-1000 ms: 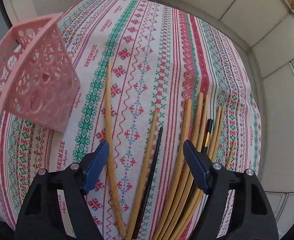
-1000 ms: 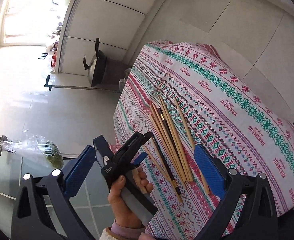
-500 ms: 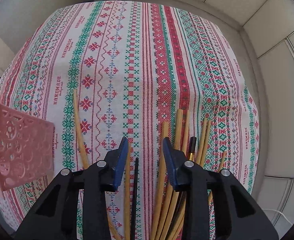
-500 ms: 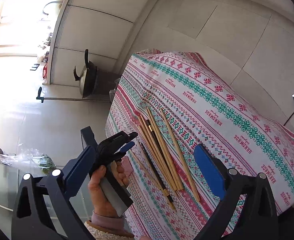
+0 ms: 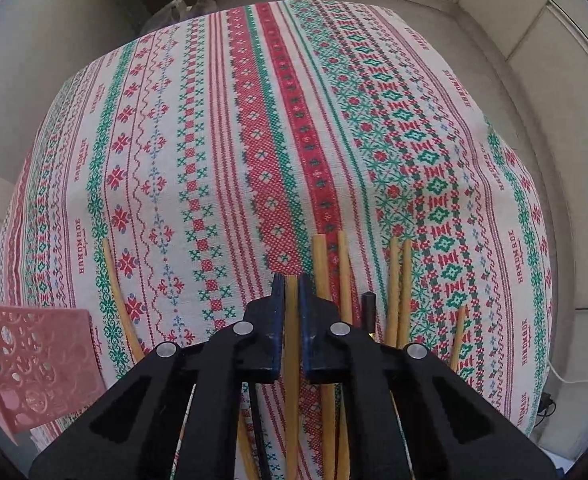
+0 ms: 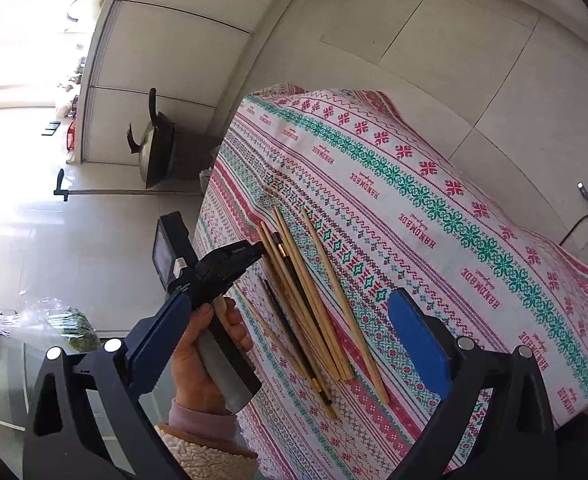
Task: Organize utensils
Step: 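Lower the left gripper onto the chopsticks and close on one chopstick, then lift the chopstick with the left gripper over the pink basket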
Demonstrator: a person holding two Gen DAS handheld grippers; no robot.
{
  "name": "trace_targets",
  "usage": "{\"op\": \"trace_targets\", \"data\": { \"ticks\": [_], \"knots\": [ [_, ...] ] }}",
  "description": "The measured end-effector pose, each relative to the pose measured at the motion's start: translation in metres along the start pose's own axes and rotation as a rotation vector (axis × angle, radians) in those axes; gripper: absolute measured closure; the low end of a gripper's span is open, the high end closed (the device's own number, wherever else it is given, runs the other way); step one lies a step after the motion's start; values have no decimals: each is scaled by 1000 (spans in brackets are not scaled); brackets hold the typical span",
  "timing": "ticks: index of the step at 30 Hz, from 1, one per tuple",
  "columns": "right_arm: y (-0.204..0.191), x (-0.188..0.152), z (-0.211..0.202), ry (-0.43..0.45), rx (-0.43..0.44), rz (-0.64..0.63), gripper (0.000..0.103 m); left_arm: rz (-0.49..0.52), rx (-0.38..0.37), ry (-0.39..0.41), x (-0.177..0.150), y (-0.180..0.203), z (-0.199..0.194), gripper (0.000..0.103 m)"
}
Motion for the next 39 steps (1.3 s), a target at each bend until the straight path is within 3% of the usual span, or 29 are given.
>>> {"op": "trace_targets", "data": {
  "ticks": [4,8,10,12,17,20,22,23,24,25,31,39],
  "knots": [
    [3,10,19,24,-114,-68,7,-66,-131,69,-2,6,-25,97],
    [6,9,48,7,-212,-140,11,-33,-246,157,-12,6,-82,97],
    [2,8,72,-41,-256,-188,19,-13,-283,203,-21,3,-111,97],
    [-2,7,94,-69,-299,-243,35,6,-308,255,-37,-10,-143,97],
    [-11,1,129,-77,-380,-361,47,67,-316,398,-78,-38,-209,97],
    [-7,-7,148,-110,-443,-420,60,61,-320,460,-93,-56,-237,97],
    [-14,-8,149,-62,-471,-504,67,56,-329,501,-99,-66,-251,97],
    [-14,-10,150,-54,-490,-532,76,54,-326,525,-100,-71,-258,97],
    [-15,-12,150,-46,-496,-553,93,49,-327,541,-101,-76,-264,97],
    [-14,-12,149,-39,-494,-553,96,39,-335,557,-100,-82,-271,97],
    [-18,-9,105,43,-429,-516,97,-59,-371,639,-89,-119,-301,97],
    [-98,-10,-6,241,-249,-622,97,-156,-384,742,-69,-149,-346,97]
  ]
}}
Point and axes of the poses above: each gripper's, at about its wrist camera, not at the fingertips, and z roughly the way its jaws point, y to its right, x to its top, the point moved 8 cm from there along z, roughly the way its jaws point, and after that the axes turned 9 degrees about y, right-handed, at the moved point
